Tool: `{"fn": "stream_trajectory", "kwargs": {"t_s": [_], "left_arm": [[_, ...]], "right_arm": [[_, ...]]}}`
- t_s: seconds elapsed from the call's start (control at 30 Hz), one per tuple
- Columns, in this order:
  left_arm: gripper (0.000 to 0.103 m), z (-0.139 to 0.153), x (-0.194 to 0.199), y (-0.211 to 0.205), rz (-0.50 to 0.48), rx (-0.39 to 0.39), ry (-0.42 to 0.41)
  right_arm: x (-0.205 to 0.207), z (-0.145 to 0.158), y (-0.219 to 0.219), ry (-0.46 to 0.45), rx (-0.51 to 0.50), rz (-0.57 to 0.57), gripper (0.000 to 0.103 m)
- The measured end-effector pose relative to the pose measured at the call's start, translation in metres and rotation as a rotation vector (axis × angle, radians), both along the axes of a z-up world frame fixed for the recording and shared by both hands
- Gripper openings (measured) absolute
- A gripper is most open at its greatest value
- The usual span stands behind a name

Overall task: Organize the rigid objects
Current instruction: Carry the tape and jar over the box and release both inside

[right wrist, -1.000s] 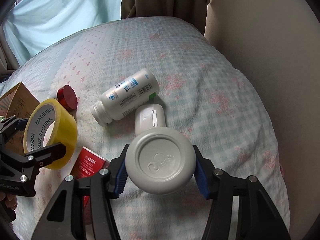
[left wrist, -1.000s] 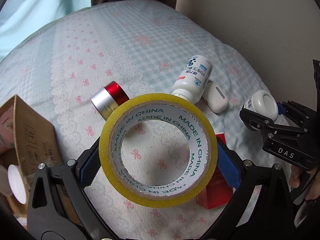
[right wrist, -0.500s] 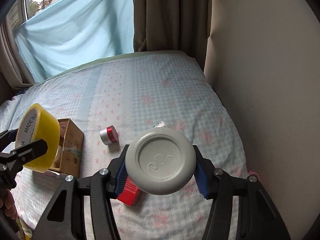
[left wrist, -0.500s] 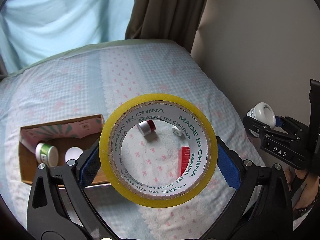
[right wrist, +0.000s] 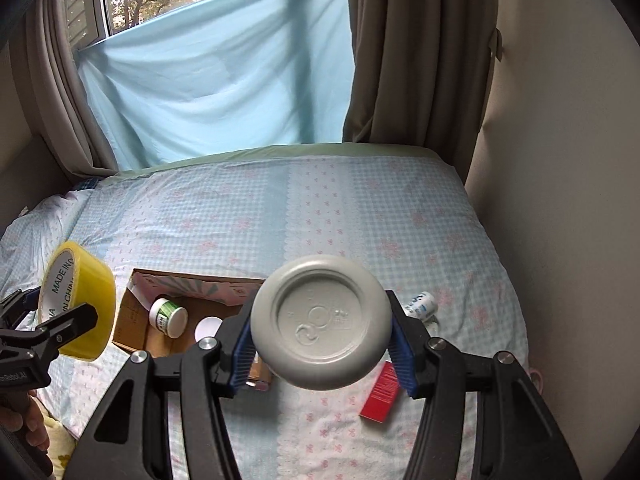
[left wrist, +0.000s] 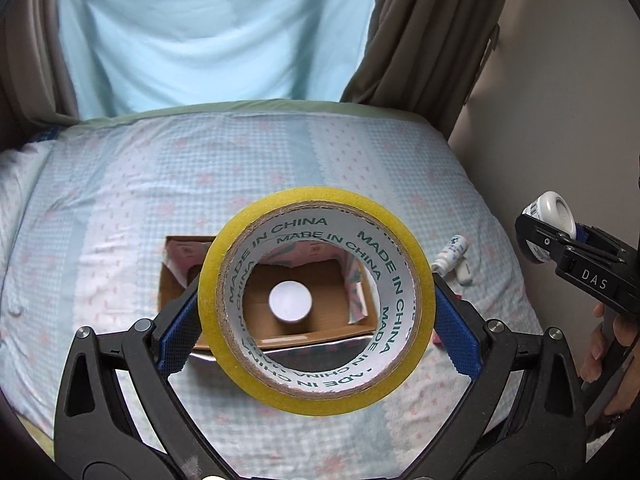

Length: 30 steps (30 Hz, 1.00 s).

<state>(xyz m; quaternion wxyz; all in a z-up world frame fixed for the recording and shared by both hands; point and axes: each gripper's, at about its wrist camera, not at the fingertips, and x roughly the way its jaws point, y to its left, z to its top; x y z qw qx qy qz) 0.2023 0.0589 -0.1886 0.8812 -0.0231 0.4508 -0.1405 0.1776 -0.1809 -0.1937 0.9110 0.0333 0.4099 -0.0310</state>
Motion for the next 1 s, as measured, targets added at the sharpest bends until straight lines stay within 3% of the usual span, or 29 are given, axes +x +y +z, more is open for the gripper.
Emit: {"fn": "stream_trajectory", "kwargs": {"t_s": [0.23,0.43,0.63,0.8,1.0], "left_arm": [[0.099,-0.030,0.024,0.077,0.018,0.036,0.040],[0.099,-0.067,0.041,0.105,-0.002,0.060,0.086],[0.099,-0.119,0.055,0.099,-0.052,0.074,0.134],[0.099,-0.168,0.073,0.081,-0.106,0.123,0.152],[0.099,-0.205,0.094,0.051,-0.165,0.165,0.126]], "right_arm": [[0.041,-0.026,0.086,0.048,0.065,0.040,0.053],[0.071,-0.061,0.133,0.096,0.093,0.054,0.053],[0.093,-0.104,0.148,0.140,0.084,0.021,0.053],[0.110,-0.145,0.135,0.171,0.081,-0.034,0.053],[0.130,-0.184,0.118,0.185,0.058,-0.027,0.053]]}}
